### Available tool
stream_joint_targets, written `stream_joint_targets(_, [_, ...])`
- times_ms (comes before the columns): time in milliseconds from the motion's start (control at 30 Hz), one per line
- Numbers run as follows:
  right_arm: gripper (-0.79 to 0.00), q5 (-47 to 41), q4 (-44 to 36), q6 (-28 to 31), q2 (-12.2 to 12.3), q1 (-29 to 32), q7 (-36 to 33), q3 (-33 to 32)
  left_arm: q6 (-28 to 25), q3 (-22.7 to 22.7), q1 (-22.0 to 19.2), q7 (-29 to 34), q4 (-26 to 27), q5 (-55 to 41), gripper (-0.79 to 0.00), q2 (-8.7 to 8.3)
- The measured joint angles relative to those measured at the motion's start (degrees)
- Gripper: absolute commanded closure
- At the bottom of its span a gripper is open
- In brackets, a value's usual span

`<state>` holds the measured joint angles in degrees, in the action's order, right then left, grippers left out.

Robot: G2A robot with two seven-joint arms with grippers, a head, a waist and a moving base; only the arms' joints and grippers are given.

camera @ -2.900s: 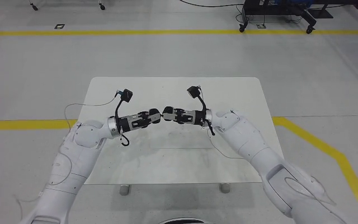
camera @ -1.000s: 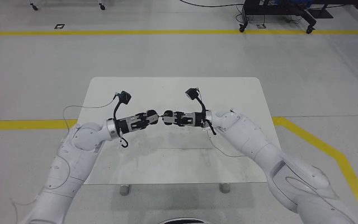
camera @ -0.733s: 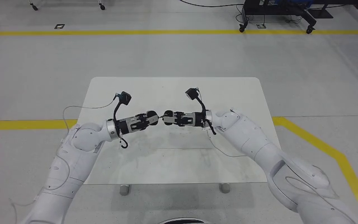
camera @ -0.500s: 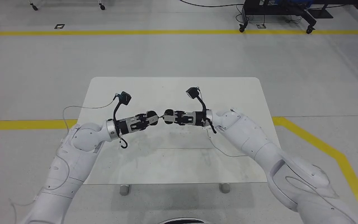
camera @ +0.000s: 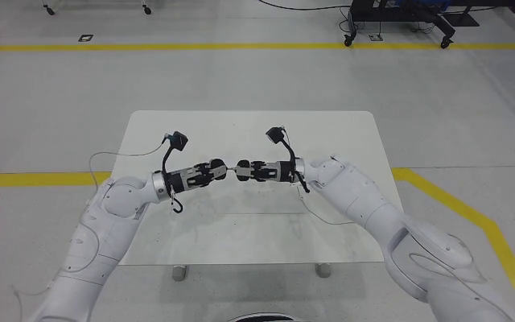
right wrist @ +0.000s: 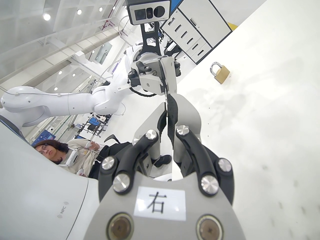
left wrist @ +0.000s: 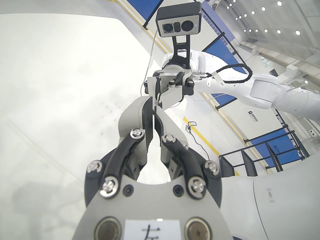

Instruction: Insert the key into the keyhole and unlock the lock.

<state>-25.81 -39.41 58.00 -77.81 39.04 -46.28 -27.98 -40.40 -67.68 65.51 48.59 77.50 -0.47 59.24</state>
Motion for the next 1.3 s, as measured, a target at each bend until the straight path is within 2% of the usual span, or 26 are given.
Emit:
stream_joint_targets(200, [0.000, -0.6, -1.4, 0.0, 0.5, 0.7, 0.0, -2.1, -1.0, -1.8, 0.3, -0.5, -0.5, 1.6, -0.785, -0.58])
stream_joint_targets(400, [0.000, 1.2, -1.6, 0.0, 1.3, 1.4, 0.0, -5.0, -1.0, -9.0, 3.7, -1.3, 0.6, 5.8, -0.785, -2.47])
stream_joint_targets(600, [0.000, 2.4, -1.3, 0.0, 1.5, 1.5, 0.8, -6.7, 2.0, -19.6, 13.0, -2.2, 8.1, 14.4, -0.785, -4.83])
stream_joint_targets(700, [0.000, 2.4, -1.3, 0.0, 1.5, 1.5, 0.8, -6.6, 6.3, -23.4, 17.9, -1.4, 14.1, 19.3, -0.785, -5.57])
stream_joint_targets(767, [0.000, 2.4, -1.3, 0.0, 1.5, 1.5, 0.8, -6.6, 12.3, -24.8, 20.6, -1.1, 18.2, 24.9, -0.785, -5.82])
stream_joint_targets(833, [0.000, 2.4, -1.3, 0.0, 1.5, 1.5, 0.8, -6.6, 19.6, -24.7, 22.3, -1.4, 21.9, 30.7, -0.785, -5.82])
stream_joint_targets(933, [0.000, 2.4, -1.3, 0.0, 1.5, 1.5, 0.8, -6.6, 27.3, -23.0, 23.1, -0.4, 24.9, 35.4, -0.785, -5.66])
stream_joint_targets(1067, [0.000, 2.4, -1.3, 0.0, 1.5, 1.5, 0.8, -6.6, 35.0, -19.5, 21.2, 3.7, 24.7, 40.1, -0.742, -5.42])
stream_joint_targets(1167, [0.000, 2.4, -1.3, 0.0, 1.5, 1.5, 0.8, -6.6, 39.6, -16.4, 18.6, 7.0, 23.1, 41.8, -0.628, -5.11])
stream_joint_targets(1300, [0.000, 2.4, -1.3, 0.0, 1.5, 1.5, 0.8, -6.6, 43.4, -13.5, 15.2, 6.9, 20.0, 41.5, -0.529, -4.51])
